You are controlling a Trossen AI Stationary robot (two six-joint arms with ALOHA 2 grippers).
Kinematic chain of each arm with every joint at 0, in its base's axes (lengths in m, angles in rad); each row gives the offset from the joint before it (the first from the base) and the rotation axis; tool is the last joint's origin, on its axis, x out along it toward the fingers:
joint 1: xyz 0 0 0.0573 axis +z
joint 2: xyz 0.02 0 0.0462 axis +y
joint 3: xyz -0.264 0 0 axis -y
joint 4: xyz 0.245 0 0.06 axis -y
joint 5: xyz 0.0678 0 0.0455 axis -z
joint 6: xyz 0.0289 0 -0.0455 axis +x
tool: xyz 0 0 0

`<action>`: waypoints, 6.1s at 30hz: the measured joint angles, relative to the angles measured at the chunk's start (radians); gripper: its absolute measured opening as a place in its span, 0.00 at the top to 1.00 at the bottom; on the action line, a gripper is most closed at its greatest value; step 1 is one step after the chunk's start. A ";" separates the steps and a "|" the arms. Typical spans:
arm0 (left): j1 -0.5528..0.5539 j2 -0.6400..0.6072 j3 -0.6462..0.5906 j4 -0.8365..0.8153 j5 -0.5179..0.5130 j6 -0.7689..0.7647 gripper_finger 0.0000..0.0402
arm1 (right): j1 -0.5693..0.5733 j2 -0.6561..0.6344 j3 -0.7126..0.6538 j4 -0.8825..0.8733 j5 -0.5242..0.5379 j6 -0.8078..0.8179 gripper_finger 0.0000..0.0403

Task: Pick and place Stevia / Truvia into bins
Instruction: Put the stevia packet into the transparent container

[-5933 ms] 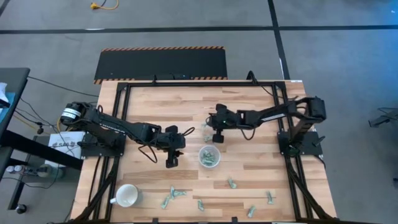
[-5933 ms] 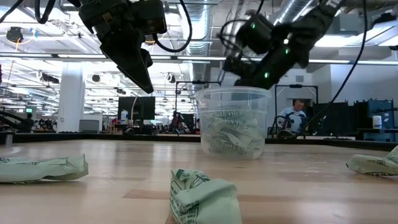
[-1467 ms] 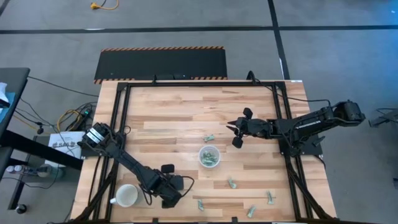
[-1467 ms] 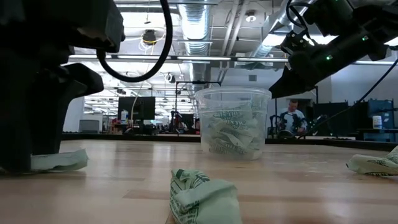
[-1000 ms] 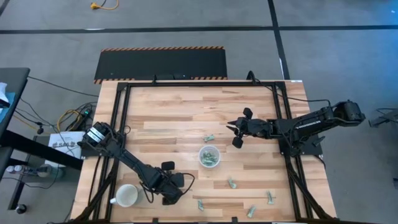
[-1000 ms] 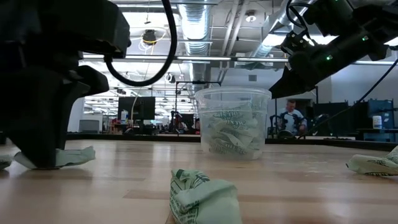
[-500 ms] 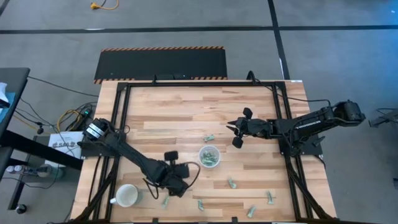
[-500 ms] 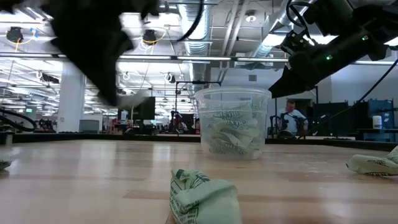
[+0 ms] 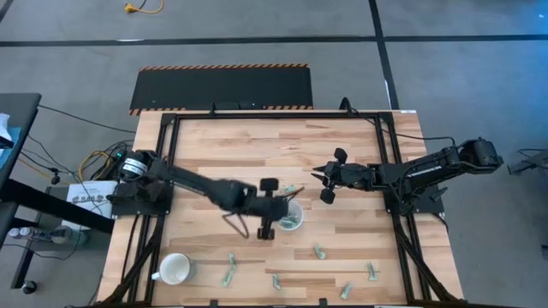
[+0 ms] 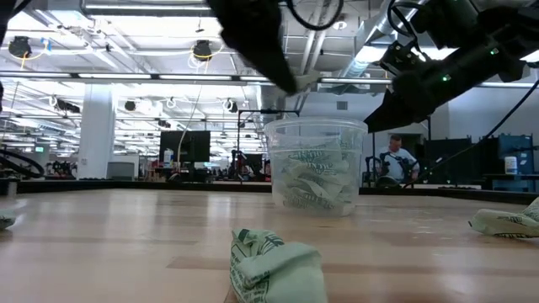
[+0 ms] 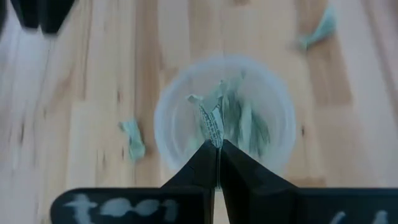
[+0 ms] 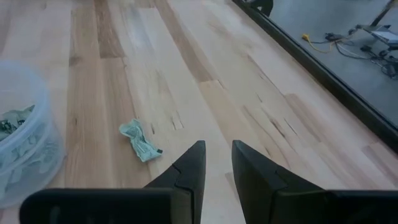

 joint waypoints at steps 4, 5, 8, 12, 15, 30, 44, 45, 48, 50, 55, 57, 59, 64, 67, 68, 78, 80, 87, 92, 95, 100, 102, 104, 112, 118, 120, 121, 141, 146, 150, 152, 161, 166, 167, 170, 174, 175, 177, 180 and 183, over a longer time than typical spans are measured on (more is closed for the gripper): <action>0.048 0.000 0.000 0.075 0.099 0.076 1.00 | 0.000 0.000 0.000 -0.001 -0.099 -0.059 0.82; 0.058 0.000 0.000 0.071 0.132 0.085 1.00 | 0.000 0.000 0.000 -0.002 -0.145 -0.081 0.82; 0.080 0.000 -0.012 0.071 0.192 0.093 1.00 | 0.002 0.000 0.000 -0.003 -0.281 -0.122 0.82; 0.099 0.003 -0.032 0.080 0.193 0.095 1.00 | 0.001 0.000 0.000 0.000 -0.437 -0.125 0.82; 0.105 0.003 -0.032 0.089 0.199 0.095 1.00 | 0.001 0.000 0.000 0.000 -0.476 -0.125 0.82; 0.107 0.003 -0.033 0.113 0.200 0.076 0.92 | 0.000 0.000 0.000 0.001 -0.473 -0.046 0.82; 0.061 0.002 0.095 -0.094 0.157 -0.079 0.79 | 0.002 0.000 0.000 0.001 -0.471 -0.044 0.82; 0.049 0.002 0.114 -0.132 0.156 -0.101 0.79 | 0.002 0.000 0.000 0.001 -0.471 -0.044 0.82; 0.003 0.002 0.163 -0.263 0.154 -0.174 0.81 | 0.002 0.000 0.000 0.001 -0.471 -0.044 0.82; -0.035 0.002 0.175 -0.310 0.152 -0.234 0.82 | 0.002 0.000 0.000 0.001 -0.471 -0.044 0.82; -0.163 0.002 0.175 -0.448 0.115 -0.326 0.84 | 0.002 0.000 0.000 0.001 -0.471 -0.044 0.82; -0.216 0.002 0.165 -0.456 0.061 -0.357 0.84 | 0.002 0.000 0.000 0.001 -0.471 -0.045 0.82; -0.269 0.002 0.159 -0.460 0.014 -0.395 0.85 | 0.002 0.000 0.000 0.001 -0.471 -0.044 0.82; -0.379 0.018 0.160 -0.414 -0.025 -0.538 0.85 | 0.002 0.000 0.000 0.002 -0.471 -0.047 0.82; -0.423 0.035 0.160 -0.370 -0.003 -0.622 0.85 | 0.002 0.000 0.000 0.003 -0.472 -0.054 0.82; -0.435 0.044 0.160 -0.351 0.013 -0.657 0.85 | 0.002 0.000 0.000 0.003 -0.471 -0.055 0.82; -0.469 0.100 0.143 -0.432 0.230 -0.998 0.84 | 0.000 0.000 0.000 0.008 -0.471 -0.056 0.82; -0.469 0.100 0.121 -0.420 0.235 -0.999 0.84 | 0.000 0.000 0.000 0.007 -0.470 -0.056 0.82; -0.450 0.100 0.074 -0.417 0.271 -1.016 0.81 | 0.000 0.000 0.000 0.006 -0.467 -0.063 0.82; -0.444 0.100 0.043 -0.355 0.279 -1.026 0.72 | 0.000 0.000 0.000 0.005 -0.467 -0.064 0.82; -0.445 0.100 0.018 -0.330 0.280 -1.056 0.66 | 0.000 0.000 0.000 0.002 -0.467 -0.065 0.82; -0.445 0.100 -0.022 -0.332 0.283 -1.114 0.60 | 0.000 0.000 0.000 0.001 -0.467 -0.064 0.82; -0.445 0.100 -0.047 -0.299 0.291 -1.121 0.59 | 0.000 0.000 0.000 0.001 -0.467 -0.065 0.82; -0.446 0.100 -0.071 -0.261 0.297 -1.131 0.58 | 0.000 0.000 0.000 0.001 -0.467 -0.067 0.82; -0.451 0.100 -0.134 -0.124 0.297 -1.134 0.58 | 0.000 0.000 0.000 0.005 -0.467 -0.093 0.82; -0.451 0.100 -0.177 -0.114 0.297 -1.152 0.58 | 0.000 0.000 0.000 0.008 -0.467 -0.099 0.82; -0.451 0.100 -0.190 -0.108 0.297 -1.154 0.58 | 0.000 0.000 0.000 0.009 -0.467 -0.099 0.82; -0.451 0.100 -0.194 -0.106 0.297 -1.154 0.58 | 0.000 0.000 0.000 0.008 -0.467 -0.099 0.82; -0.428 0.100 -0.194 -0.228 0.261 -1.074 0.86 | 0.000 0.000 0.000 0.008 -0.467 -0.099 0.82; -0.428 0.100 -0.194 -0.228 0.267 -1.046 0.97 | 0.000 0.000 0.000 0.008 -0.467 -0.099 0.82; -0.428 0.097 -0.189 -0.231 0.271 -1.047 0.99 | 0.000 0.000 0.000 0.008 -0.467 -0.099 0.82; -0.428 0.097 -0.173 -0.246 0.271 -1.045 0.99 | 0.000 0.000 0.000 0.008 -0.467 -0.099 0.82; -0.428 0.097 -0.010 -0.503 0.191 -1.016 1.00 | 0.000 0.000 0.000 0.008 -0.467 -0.099 0.82; -0.428 0.096 0.090 -0.662 0.007 -0.921 1.00 | 0.000 0.000 0.000 0.008 -0.467 -0.098 0.82; -0.428 0.095 0.103 -0.662 -0.039 -0.884 1.00 | 0.000 0.000 0.000 0.008 -0.467 -0.098 0.82; -0.428 0.095 0.139 -0.656 -0.151 -0.744 1.00 | 0.000 0.000 0.000 0.008 -0.467 -0.098 0.82; -0.428 0.095 0.151 -0.608 -0.232 -0.582 1.00 | 0.000 0.000 0.000 0.008 -0.467 -0.097 0.82; -0.428 0.095 0.152 -0.602 -0.254 -0.548 1.00 | 0.000 0.000 0.000 0.008 -0.467 -0.097 0.82; -0.428 0.095 0.153 -0.578 -0.291 -0.488 1.00 | 0.000 0.000 0.000 0.008 -0.467 -0.096 0.82; -0.425 0.095 0.153 -0.545 -0.356 -0.421 1.00 | 0.000 0.000 0.000 0.008 -0.467 -0.088 0.82; -0.423 0.095 0.153 -0.520 -0.412 -0.367 1.00 | 0.000 0.000 0.000 0.008 -0.467 -0.088 0.82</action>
